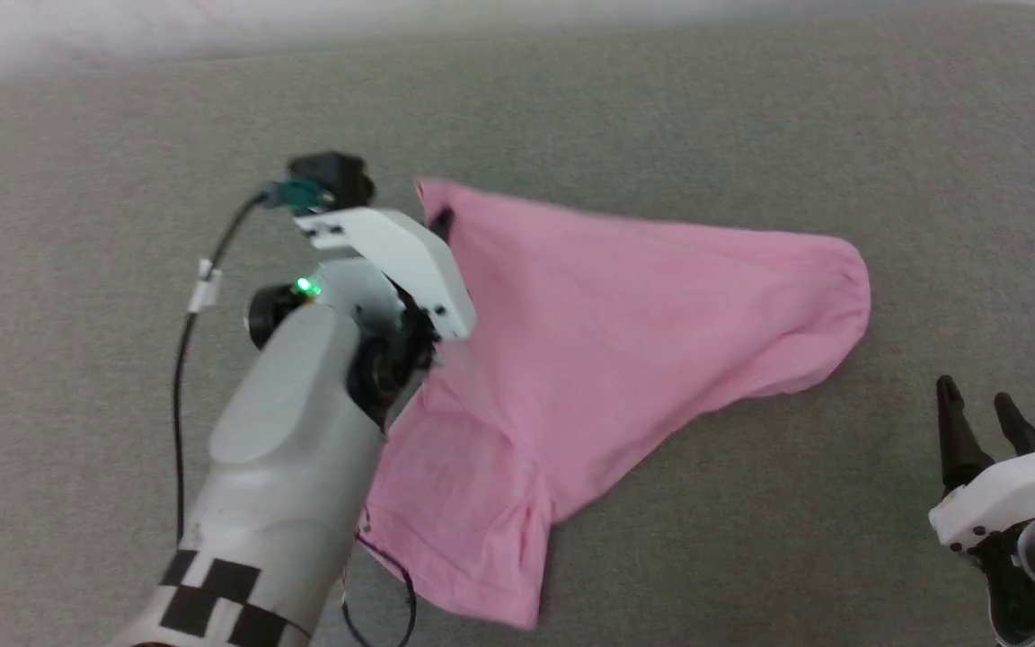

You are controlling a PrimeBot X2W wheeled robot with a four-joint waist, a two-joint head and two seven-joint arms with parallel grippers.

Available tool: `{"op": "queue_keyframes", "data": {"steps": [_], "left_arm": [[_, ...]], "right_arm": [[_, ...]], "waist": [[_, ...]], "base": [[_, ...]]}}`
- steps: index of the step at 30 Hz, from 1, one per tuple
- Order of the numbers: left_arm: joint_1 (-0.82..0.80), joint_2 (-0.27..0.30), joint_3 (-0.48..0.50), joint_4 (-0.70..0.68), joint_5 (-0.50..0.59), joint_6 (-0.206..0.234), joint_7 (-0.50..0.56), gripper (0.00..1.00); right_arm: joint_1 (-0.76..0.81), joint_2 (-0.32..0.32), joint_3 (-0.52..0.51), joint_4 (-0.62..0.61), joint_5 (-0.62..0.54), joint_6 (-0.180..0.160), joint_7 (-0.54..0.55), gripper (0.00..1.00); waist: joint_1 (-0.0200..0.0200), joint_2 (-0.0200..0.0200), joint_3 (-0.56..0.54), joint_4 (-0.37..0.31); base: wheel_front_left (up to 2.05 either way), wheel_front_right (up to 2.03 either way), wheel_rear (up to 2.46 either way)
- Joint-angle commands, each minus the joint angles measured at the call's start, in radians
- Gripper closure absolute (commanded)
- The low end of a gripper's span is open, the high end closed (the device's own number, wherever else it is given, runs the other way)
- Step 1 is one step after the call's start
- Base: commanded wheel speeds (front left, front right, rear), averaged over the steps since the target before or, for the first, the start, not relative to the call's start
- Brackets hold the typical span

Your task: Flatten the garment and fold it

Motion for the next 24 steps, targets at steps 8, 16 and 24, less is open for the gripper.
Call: {"op": "queue_keyframes", "data": {"steps": [8,16,24], "left_arm": [[0.24,0.106,0.15,-0.239,-0.061,0.086,-0.12,1.0],[0.571,0.111,0.268,-0.353,-0.155,0.215,-0.093,1.0],[0.637,0.116,0.299,-0.51,-0.132,0.171,-0.237,0.0]], "right_arm": [[0.023,0.002,0.023,0.012,-0.002,-0.001,-0.008,0.0],[0.044,0.002,0.03,0.012,-0.003,-0.001,-0.002,0.0],[0.026,0.002,0.093,-0.018,-0.018,-0.001,0.03,0.0]], "waist": [[-0.0001,0.0,-0.108,0.127],[-0.0001,0.0,-0.132,0.172],[-0.0001,0.0,-0.154,0.183]], "base": [[0.0,0.0,0.0],[0.0,0.0,0.0],[0.0,0.0,0.0]]}}
